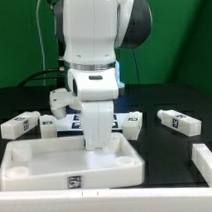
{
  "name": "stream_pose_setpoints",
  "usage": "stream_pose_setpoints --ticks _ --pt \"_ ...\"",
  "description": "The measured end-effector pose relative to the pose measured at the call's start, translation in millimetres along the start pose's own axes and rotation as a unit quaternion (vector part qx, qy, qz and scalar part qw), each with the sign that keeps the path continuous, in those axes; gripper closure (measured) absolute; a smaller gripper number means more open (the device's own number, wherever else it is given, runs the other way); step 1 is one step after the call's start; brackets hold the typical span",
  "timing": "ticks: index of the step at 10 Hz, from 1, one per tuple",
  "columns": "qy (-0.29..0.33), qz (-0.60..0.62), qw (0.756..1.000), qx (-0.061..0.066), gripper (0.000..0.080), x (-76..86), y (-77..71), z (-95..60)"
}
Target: Assemble desk
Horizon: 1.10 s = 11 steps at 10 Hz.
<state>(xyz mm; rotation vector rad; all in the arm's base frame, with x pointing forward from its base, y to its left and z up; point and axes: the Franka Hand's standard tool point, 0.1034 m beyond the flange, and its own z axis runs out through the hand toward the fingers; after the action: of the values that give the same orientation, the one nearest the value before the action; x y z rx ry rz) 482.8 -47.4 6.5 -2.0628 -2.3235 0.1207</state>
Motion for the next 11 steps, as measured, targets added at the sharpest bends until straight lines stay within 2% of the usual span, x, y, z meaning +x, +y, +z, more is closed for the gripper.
stream_pose_setpoints --ticks 5,6,8,11 --pt "0.000 0.000 1.000 0.000 0.0738 0.2 0.0 0.0" --pt "0.001 0.020 1.000 0.000 0.0738 4.5 1.0 -0.3" --pt "0.005 0.058 0.998 -0.004 0.0738 31.5 8.6 -2.2" --pt "0.012 0.072 0.997 -0.010 0.0738 60.0 22.5 -3.8"
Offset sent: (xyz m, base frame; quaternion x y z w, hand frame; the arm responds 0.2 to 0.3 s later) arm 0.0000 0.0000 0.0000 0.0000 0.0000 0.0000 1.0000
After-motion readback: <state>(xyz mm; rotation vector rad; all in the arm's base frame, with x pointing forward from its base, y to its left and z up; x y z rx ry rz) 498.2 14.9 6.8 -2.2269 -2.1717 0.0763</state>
